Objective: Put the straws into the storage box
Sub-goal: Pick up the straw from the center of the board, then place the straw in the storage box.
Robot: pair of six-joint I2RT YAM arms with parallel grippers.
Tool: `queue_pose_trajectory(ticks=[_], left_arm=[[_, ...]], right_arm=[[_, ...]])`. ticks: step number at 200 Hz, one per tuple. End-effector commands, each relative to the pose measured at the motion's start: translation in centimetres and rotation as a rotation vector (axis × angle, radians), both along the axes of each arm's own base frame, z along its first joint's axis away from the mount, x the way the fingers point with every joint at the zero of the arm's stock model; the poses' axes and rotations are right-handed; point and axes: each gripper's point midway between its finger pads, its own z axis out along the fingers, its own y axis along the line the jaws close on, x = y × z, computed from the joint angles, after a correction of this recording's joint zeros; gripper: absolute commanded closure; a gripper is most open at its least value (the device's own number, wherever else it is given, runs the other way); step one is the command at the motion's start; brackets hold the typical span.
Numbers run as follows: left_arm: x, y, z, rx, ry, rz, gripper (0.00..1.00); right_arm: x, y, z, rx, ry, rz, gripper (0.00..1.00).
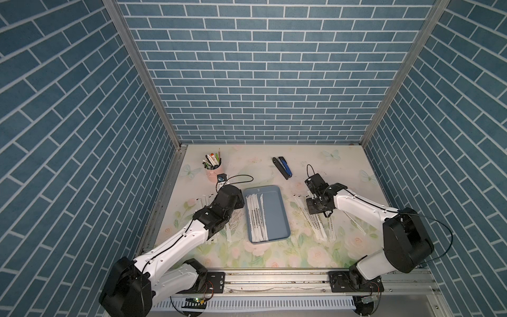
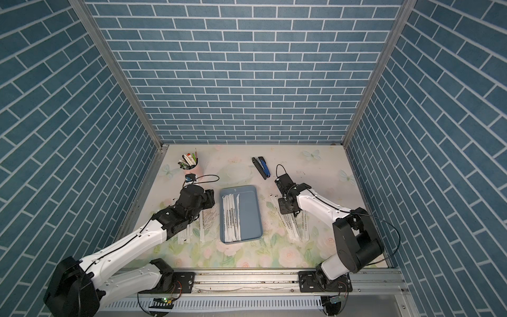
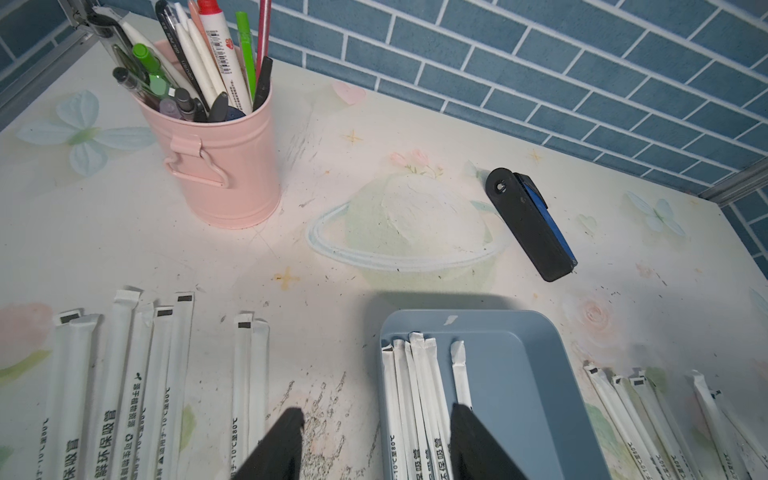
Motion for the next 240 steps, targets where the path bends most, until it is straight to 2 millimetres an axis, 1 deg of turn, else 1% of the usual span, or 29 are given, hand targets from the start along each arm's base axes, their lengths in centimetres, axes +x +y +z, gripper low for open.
queue_pose_trajectory(ticks=[1, 18, 35, 52, 67, 73, 101, 119, 139, 159, 190, 240], left_arm=[[-0.3, 1.6, -1.1, 0.022, 0.06, 0.068, 0.42], [-0.7, 2.4, -1.8, 0.026, 0.094, 0.098, 0.42], [-1.1, 3.3, -2.5, 0.02, 0.12, 0.123, 0.42], [-1.4, 4.0, -3.0, -0.001, 0.133, 0.132, 0.42], [-1.5, 4.6, -3.0, -0.016, 0.129, 0.147, 0.42], [-1.5, 4.8, -2.9, -0.018, 0.126, 0.149, 0.42], [-1.5, 4.9, -2.5, -0.021, 0.114, 0.141, 0.42], [-1.4, 4.8, -2.6, -0.023, 0.116, 0.136, 0.42], [-1.3, 4.7, -3.0, -0.029, 0.121, 0.134, 0.42], [-1.2, 4.5, -3.3, -0.037, 0.128, 0.128, 0.42], [-1.2, 4.4, -3.5, -0.036, 0.134, 0.126, 0.42], [-1.3, 4.5, -3.7, -0.034, 0.14, 0.13, 0.42]], right_arm=[[-0.9, 5.3, 2.7, 0.125, -0.037, -0.04, 0.99], [-1.1, 10.4, 4.5, 0.244, -0.095, -0.055, 0.99], [-1.2, 14.6, 5.4, 0.343, -0.154, -0.07, 0.99], [-1.2, 18.2, 5.1, 0.385, -0.177, -0.056, 0.99], [-1.3, 20.0, 4.1, 0.377, -0.187, -0.046, 1.0], [-1.3, 20.3, 3.3, 0.368, -0.179, -0.049, 1.0], [-1.8, 19.9, -0.2, 0.341, -0.128, -0.067, 1.0], [-2.2, 19.7, -1.9, 0.32, -0.093, -0.062, 1.0], [-2.5, 19.6, -3.1, 0.31, -0.055, -0.049, 0.98], [-2.4, 19.5, -3.9, 0.305, -0.029, -0.04, 0.97], [-2.0, 19.7, -4.3, 0.3, -0.018, -0.029, 0.96], [-2.0, 20.8, -4.9, 0.325, 0.011, -0.014, 0.95]])
